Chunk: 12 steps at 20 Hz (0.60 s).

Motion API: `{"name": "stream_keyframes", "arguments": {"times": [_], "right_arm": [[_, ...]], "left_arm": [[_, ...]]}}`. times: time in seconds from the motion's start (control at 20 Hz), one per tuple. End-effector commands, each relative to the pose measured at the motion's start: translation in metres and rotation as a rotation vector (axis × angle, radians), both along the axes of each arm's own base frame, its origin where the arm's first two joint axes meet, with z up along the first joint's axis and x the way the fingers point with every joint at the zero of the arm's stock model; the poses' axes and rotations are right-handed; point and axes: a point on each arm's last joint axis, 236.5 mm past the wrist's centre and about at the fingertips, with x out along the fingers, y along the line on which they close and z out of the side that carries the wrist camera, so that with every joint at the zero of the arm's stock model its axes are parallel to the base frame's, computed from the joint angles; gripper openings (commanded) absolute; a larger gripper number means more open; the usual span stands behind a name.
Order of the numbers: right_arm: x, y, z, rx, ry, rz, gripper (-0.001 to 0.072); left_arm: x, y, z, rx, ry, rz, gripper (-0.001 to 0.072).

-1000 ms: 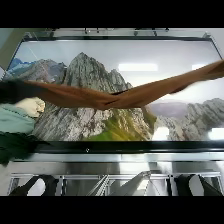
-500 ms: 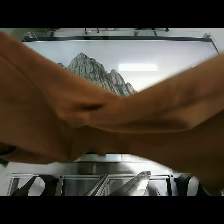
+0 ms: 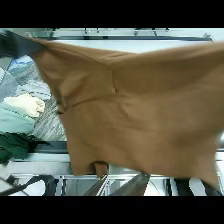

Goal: Fold the shirts.

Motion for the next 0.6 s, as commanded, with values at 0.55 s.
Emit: {"name": "stream_keyframes", "arguments": {"times": [0.55], "right_arm": [[0.141,0.004,-0.237,0.256,0.443,0.179,0.0013]], "left_arm": [[0.118,0.034,-0.197,-0.085,0.450,0.056,0.0028]]}}
